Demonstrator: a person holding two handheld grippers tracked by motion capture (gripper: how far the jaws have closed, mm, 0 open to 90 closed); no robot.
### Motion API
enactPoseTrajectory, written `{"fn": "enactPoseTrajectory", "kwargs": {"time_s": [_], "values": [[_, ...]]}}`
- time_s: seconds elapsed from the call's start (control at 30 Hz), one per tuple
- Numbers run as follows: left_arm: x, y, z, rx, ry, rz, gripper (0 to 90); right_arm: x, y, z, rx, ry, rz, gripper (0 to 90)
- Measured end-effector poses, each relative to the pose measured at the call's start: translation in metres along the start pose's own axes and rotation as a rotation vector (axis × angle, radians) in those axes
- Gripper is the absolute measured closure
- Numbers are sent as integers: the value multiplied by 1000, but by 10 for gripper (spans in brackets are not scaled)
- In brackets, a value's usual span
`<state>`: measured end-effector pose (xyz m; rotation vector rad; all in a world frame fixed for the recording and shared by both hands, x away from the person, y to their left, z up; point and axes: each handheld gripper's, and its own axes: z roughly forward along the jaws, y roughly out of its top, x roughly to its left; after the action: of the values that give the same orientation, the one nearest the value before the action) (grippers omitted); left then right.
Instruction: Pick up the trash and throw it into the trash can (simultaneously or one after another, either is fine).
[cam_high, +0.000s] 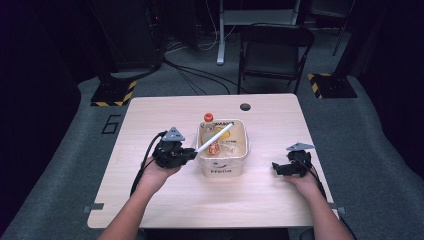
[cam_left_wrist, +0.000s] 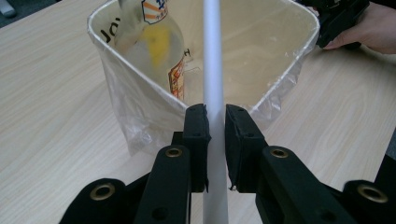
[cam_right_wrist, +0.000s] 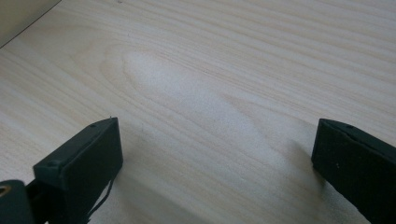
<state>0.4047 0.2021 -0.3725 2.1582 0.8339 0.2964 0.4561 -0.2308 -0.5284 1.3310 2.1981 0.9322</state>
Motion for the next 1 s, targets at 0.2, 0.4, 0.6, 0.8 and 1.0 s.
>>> {"fn": "enactPoseTrajectory", "kwargs": {"time_s": [0.2,0.4,0.6,0.8,1.0], "values": [[1,9,9,6,-2,1,792,0,0,0,0,-2,-1,10],[3,14,17,2,-5,-10,790,0,0,0,0,-1,-1,10],[4,18,24,15,-2,-14,788,0,0,0,4,-3,4,10],[6,22,30,12,-1,-29,785,1,0,0,3,-3,6,10],[6,25,33,-5,-2,-23,745,1,0,0,3,-2,7,10]]}}
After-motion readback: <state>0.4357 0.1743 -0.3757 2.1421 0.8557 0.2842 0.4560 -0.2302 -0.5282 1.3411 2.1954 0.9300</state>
